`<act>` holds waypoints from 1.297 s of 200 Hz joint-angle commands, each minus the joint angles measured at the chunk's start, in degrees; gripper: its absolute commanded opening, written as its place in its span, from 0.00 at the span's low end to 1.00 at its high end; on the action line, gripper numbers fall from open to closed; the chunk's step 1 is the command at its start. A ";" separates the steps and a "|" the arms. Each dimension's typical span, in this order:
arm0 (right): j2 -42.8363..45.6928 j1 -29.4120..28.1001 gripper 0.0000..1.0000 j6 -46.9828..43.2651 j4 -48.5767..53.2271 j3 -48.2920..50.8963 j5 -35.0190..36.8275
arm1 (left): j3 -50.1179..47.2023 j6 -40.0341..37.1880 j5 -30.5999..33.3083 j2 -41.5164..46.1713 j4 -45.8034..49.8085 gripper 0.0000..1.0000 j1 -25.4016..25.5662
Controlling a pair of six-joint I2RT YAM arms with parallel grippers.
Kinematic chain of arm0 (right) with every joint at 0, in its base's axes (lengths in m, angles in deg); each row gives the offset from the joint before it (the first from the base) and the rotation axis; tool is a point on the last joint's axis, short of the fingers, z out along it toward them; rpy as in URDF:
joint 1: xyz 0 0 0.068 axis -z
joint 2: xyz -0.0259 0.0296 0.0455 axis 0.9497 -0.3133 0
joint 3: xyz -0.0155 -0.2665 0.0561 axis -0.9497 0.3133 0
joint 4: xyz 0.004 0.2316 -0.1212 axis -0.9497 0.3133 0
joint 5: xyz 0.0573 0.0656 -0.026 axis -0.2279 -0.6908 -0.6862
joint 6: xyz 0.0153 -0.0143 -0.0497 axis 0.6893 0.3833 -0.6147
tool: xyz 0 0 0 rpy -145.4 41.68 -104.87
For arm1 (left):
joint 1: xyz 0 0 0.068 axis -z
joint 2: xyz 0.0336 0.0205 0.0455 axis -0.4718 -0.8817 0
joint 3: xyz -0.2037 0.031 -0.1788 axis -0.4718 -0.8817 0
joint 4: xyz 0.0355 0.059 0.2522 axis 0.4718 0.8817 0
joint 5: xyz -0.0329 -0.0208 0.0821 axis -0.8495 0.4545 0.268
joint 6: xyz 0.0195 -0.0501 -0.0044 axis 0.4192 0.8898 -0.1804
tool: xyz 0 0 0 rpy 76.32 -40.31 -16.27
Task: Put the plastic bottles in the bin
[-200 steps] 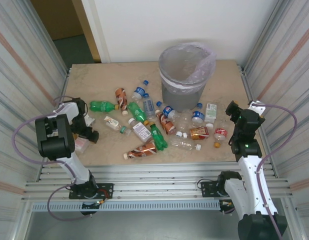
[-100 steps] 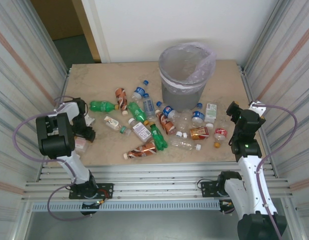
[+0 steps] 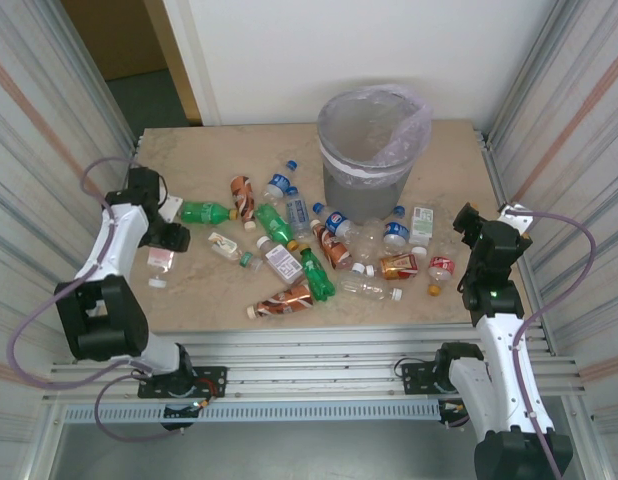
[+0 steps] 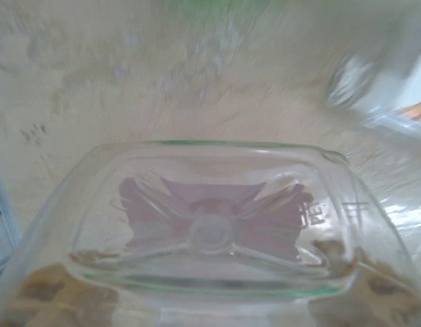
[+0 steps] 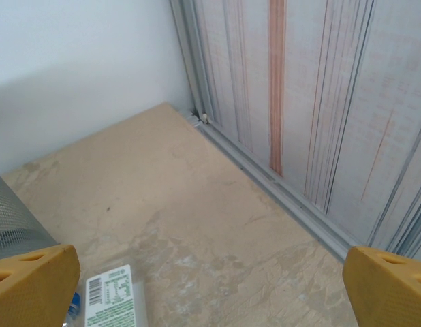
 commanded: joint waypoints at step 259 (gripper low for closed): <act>-19.21 -41.18 0.98 -11.20 18.45 -37.27 -18.77 | 1.87 53.26 -33.60 7.19 -50.00 0.24 19.60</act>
